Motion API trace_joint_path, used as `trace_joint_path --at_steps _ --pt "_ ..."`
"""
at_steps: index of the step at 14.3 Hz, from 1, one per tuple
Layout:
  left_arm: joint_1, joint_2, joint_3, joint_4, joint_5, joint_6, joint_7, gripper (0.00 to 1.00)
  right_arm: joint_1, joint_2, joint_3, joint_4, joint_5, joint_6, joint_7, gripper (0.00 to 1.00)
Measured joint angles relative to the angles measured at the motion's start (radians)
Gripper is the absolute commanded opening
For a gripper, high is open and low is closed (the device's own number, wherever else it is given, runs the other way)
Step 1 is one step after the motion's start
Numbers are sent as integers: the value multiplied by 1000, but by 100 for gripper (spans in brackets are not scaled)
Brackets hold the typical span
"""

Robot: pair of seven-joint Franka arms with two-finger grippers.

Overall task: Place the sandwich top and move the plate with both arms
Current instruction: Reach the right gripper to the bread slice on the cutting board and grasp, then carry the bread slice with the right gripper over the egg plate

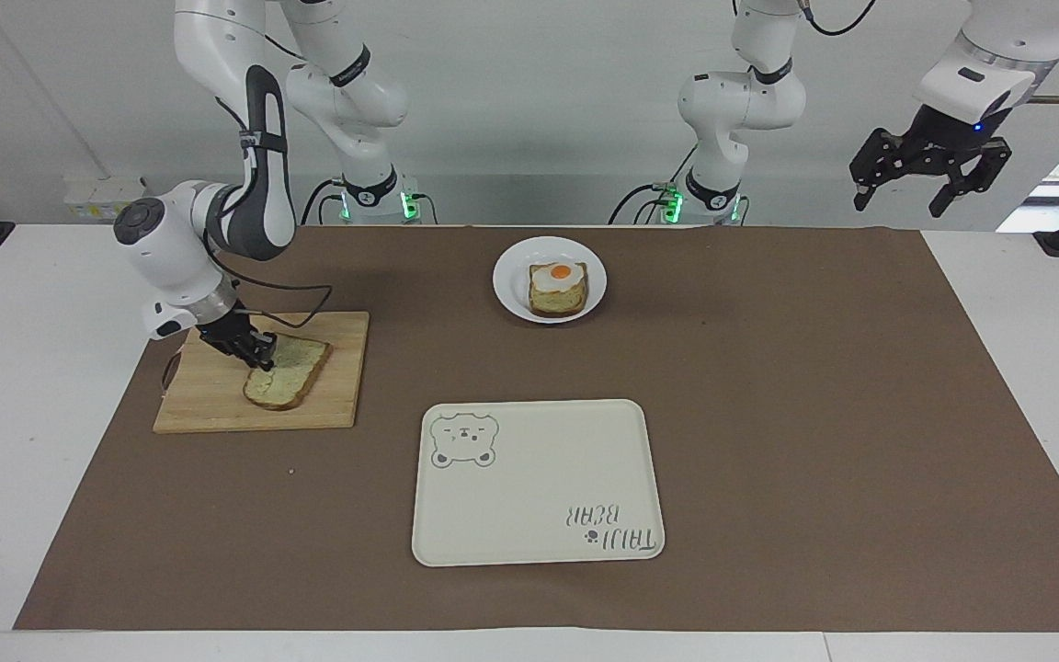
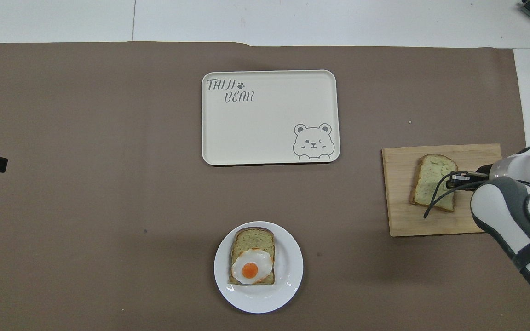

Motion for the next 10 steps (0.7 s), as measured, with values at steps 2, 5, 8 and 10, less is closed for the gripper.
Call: trace_joint_path --at_steps 2,5,8,10 --pt "0 0 0 0 0 0 0 100 0 0 0 1 0 -1 0 0" --pt "0 0 0 0 0 0 0 100 0 0 0 22 0 -32 0 0" --pt "0 0 0 0 0 0 0 100 0 0 1 82 0 -120 0 0" --pt "0 0 0 0 0 0 0 100 1 -1 3 124 0 -177 -8 0"
